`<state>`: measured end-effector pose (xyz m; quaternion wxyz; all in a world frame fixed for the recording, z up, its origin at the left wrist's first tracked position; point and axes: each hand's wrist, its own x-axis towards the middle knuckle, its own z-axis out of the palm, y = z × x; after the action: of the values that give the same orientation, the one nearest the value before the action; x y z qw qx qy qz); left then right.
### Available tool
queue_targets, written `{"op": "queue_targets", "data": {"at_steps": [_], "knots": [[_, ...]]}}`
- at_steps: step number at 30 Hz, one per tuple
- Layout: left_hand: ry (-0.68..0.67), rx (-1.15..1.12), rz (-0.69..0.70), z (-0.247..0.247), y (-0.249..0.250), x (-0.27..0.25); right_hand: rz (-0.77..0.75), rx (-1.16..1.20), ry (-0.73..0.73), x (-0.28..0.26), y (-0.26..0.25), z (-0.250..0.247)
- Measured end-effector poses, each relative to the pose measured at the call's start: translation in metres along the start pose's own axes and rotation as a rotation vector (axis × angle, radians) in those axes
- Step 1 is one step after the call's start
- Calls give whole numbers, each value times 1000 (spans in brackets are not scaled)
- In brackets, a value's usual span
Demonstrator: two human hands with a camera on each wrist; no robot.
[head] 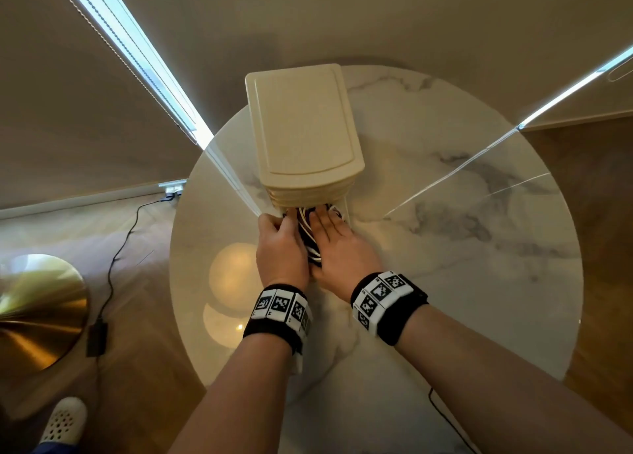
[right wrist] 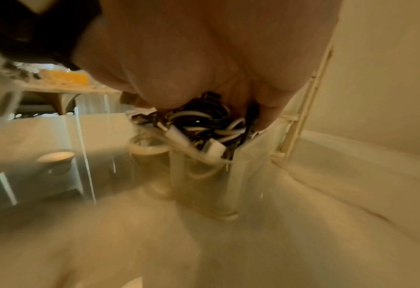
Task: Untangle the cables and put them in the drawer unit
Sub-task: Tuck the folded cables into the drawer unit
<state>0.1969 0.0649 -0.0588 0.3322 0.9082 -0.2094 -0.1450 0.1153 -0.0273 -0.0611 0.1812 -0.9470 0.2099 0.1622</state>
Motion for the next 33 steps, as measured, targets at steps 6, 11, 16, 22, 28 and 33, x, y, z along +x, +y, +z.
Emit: {"op": "queue_targets", "data": {"at_steps": [6, 11, 16, 22, 28, 33], "knots": [[-24, 13, 84, 3, -9, -28, -30, -6, -51, 9, 3, 7], [-80, 103, 137, 2, -13, -25, -17, 149, 75, -19, 3, -4], [-109, 226, 114, -1, 4, -14, 2, -44, 66, -34, 4, 16], [-39, -1, 50, -15, 7, 1, -5, -81, -37, -6, 11, 6], [277, -656, -255, -45, 17, 7, -70, 102, 129, -16, 19, 10], [67, -698, -149, -59, 48, 42, -122, 43, 290, -28, 10, 25]]}}
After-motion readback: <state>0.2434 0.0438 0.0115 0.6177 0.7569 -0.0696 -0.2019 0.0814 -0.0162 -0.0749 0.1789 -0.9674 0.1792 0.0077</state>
